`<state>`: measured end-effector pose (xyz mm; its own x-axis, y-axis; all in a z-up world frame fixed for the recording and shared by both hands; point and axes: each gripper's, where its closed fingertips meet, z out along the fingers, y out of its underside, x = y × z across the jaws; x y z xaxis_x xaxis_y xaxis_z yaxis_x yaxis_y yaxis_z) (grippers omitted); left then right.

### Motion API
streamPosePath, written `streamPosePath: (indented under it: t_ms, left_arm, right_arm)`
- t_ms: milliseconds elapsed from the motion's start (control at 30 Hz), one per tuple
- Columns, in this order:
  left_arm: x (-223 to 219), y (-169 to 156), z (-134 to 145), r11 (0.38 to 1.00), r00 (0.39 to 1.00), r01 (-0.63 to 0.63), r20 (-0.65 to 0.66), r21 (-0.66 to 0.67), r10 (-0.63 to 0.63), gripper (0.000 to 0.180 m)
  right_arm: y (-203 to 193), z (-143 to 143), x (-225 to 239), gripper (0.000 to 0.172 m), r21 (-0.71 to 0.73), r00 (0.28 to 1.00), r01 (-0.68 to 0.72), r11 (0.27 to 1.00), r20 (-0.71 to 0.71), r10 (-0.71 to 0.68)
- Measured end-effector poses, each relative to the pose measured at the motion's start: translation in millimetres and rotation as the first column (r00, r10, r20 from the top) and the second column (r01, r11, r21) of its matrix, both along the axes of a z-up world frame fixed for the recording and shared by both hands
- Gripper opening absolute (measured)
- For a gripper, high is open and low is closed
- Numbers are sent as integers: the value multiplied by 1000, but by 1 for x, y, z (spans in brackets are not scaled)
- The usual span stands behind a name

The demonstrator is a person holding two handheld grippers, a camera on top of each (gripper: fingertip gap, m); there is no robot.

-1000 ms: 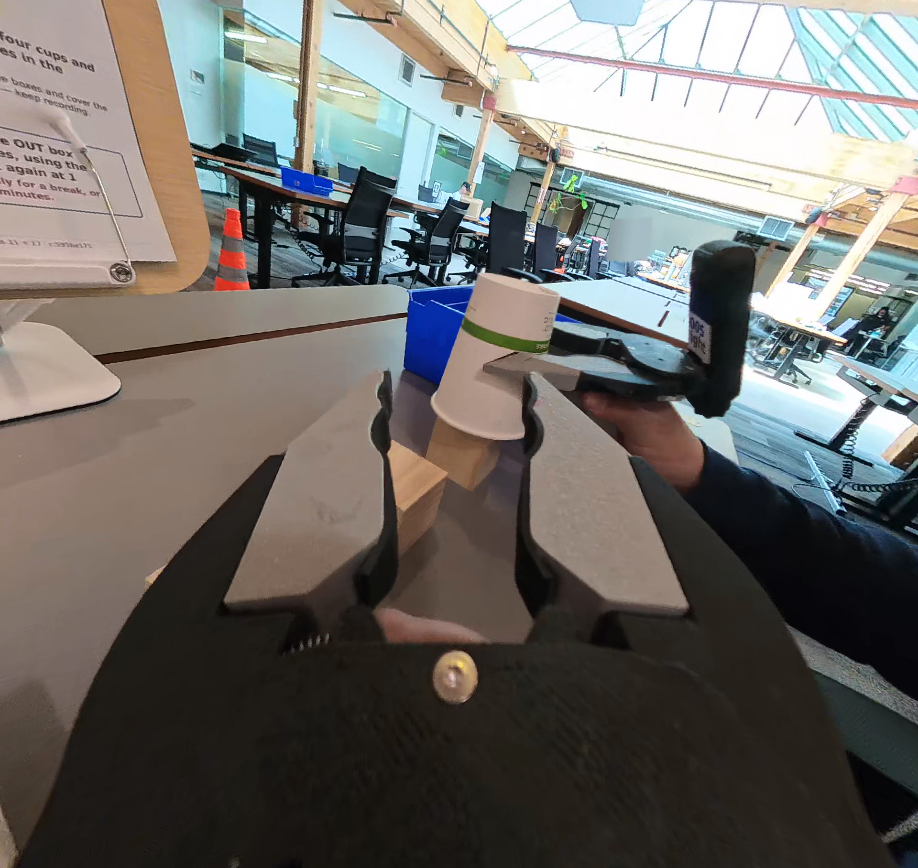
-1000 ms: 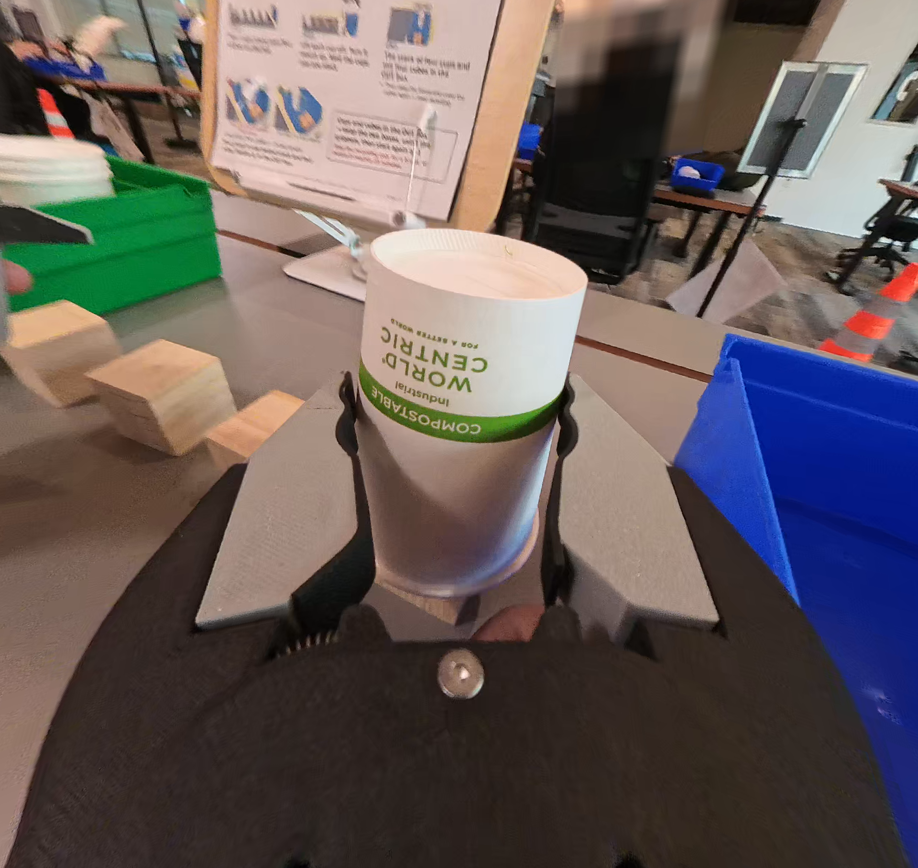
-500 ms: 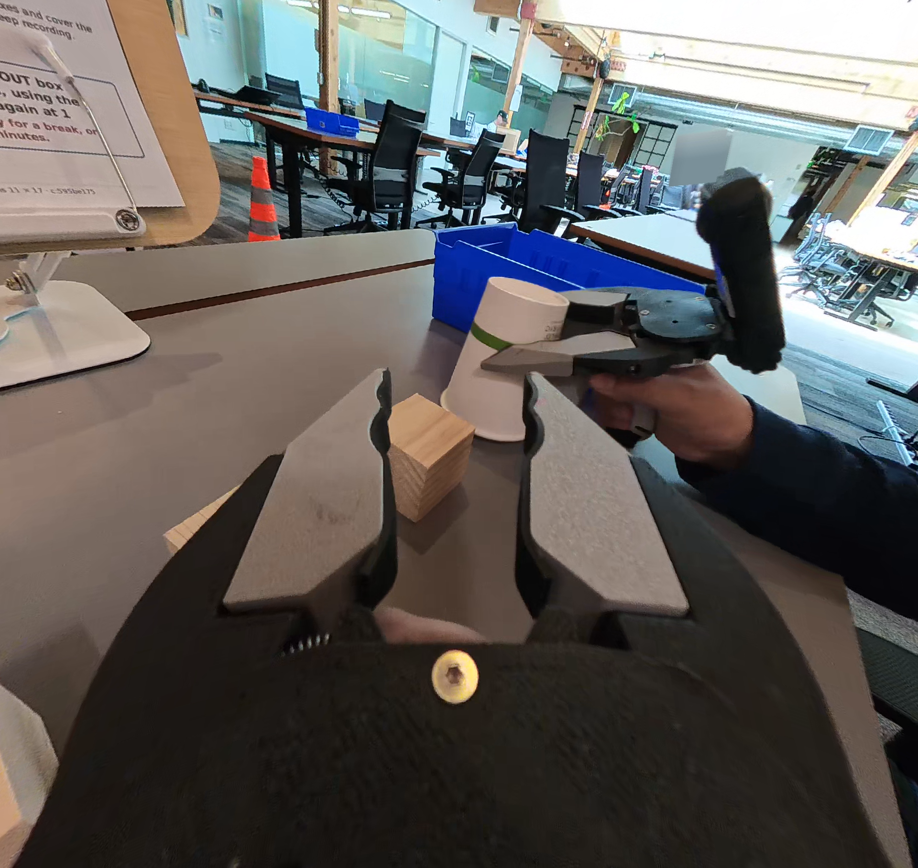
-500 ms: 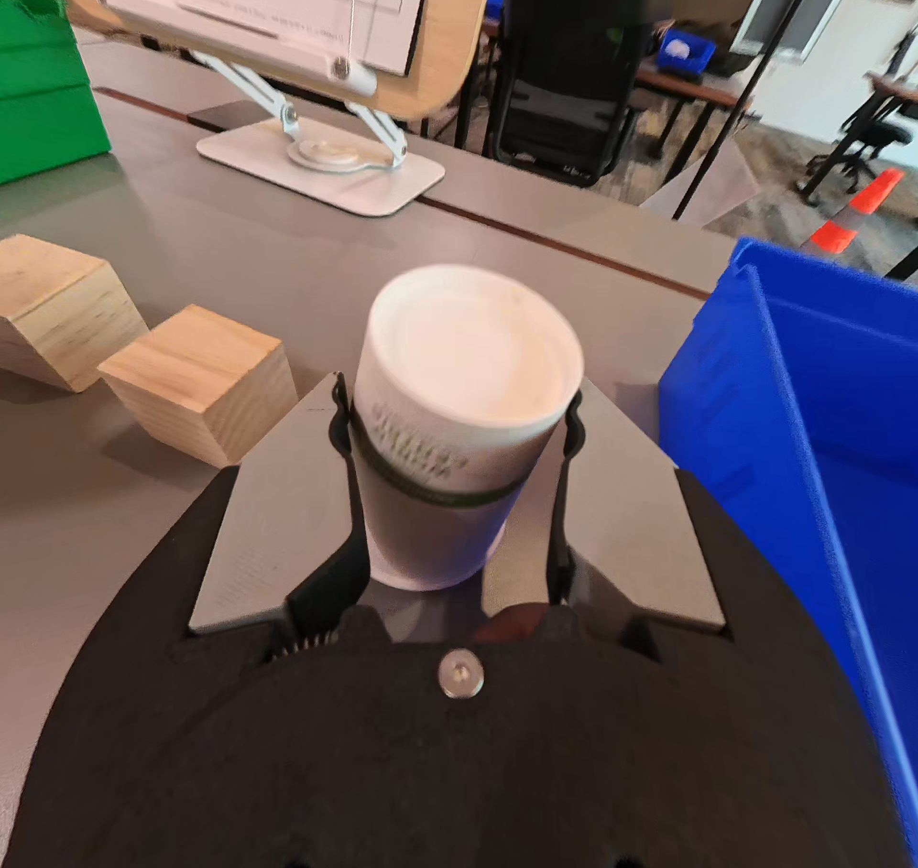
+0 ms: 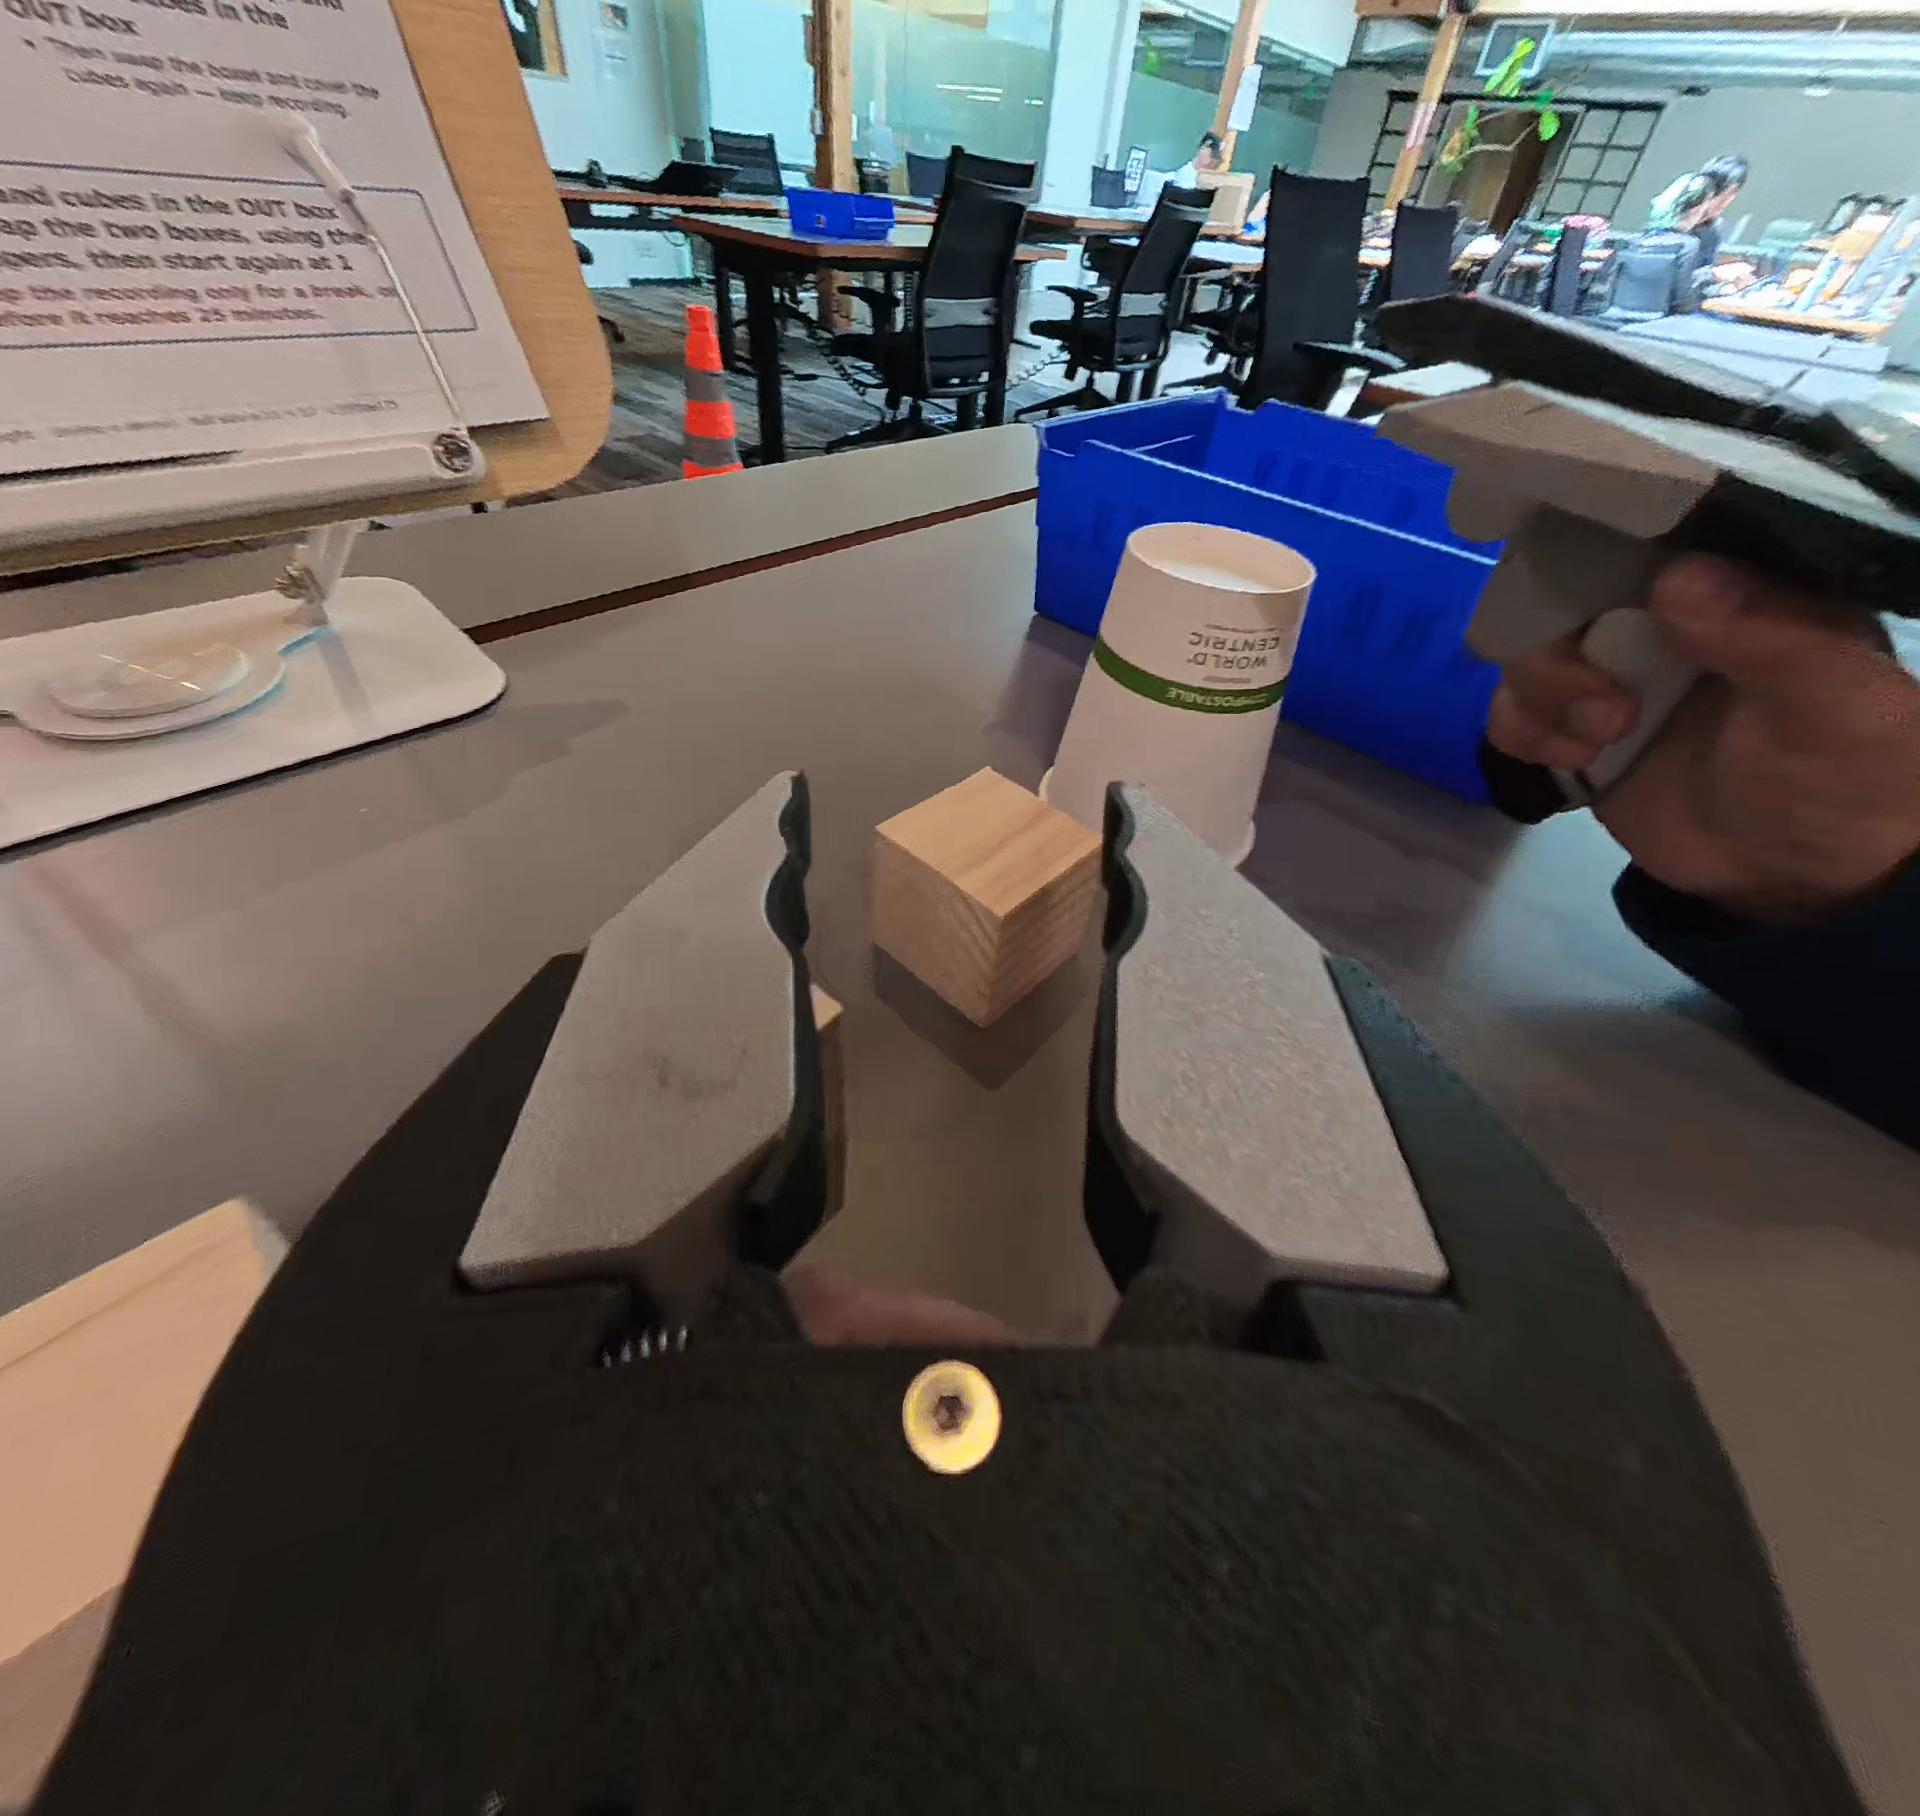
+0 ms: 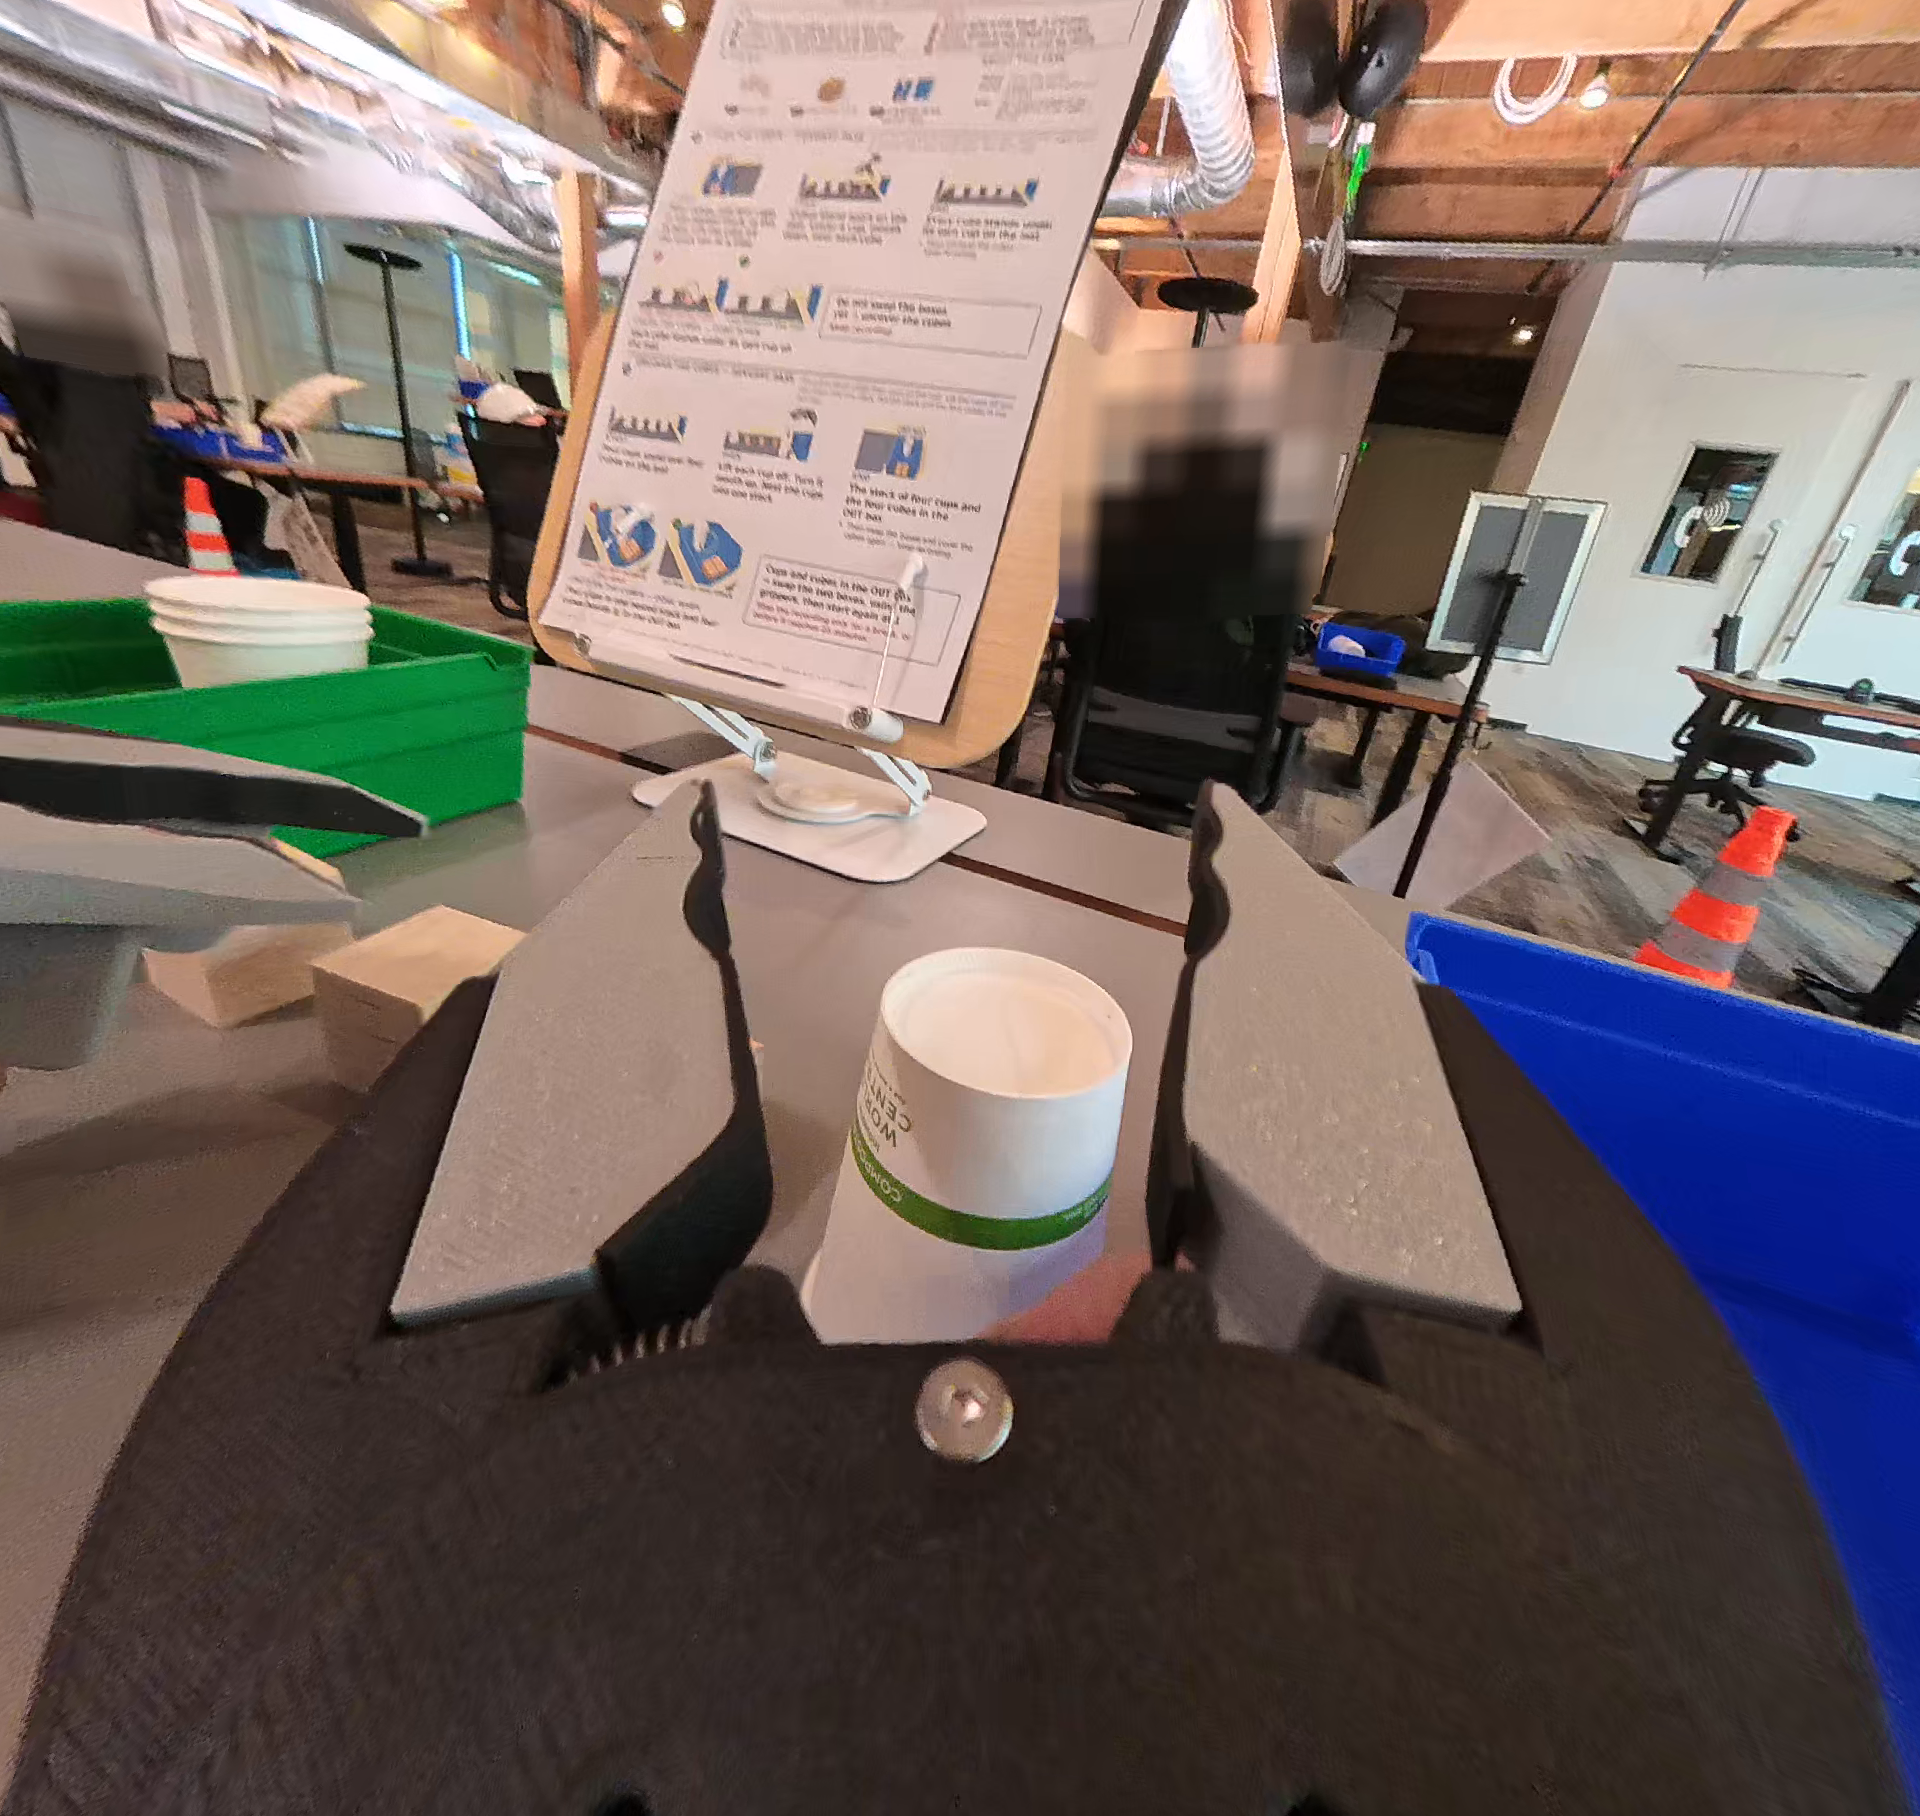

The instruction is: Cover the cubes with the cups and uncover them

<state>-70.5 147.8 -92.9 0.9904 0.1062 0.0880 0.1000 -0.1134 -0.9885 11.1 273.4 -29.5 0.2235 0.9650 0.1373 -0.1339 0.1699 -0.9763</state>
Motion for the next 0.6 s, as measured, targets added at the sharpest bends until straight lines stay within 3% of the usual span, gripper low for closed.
streamPosePath:
  t_ms: [133, 233, 300, 467, 600]
  left_arm:
    - [-24, -39, 34, 995, 991, -86, -108, -45, 81, 52]
    - [-75, -76, 81, 972, 955, -230, -207, -53, 214, 49]
    - [-123, -98, 94, 930, 913, -347, -271, -123, 305, 50]
    - [-222, -140, 70, 767, 852, -516, -326, -381, 410, 47]
    - [-247, -155, 37, 661, 855, -517, -368, -543, 366, 42]
  right_arm:
    - [-5, 5, 2, 86, 1, 1000, -19, 1000, -21, 19]
    - [-15, 2, -2, 87, 20, 999, -50, 999, -3, 51]
    - [-21, 3, -3, 87, 47, 998, -56, 997, 1, 56]
    - [-28, 5, -3, 87, 74, 998, -67, 995, -3, 68]
    - [-24, 4, -3, 86, 42, 998, -68, 997, -2, 69]
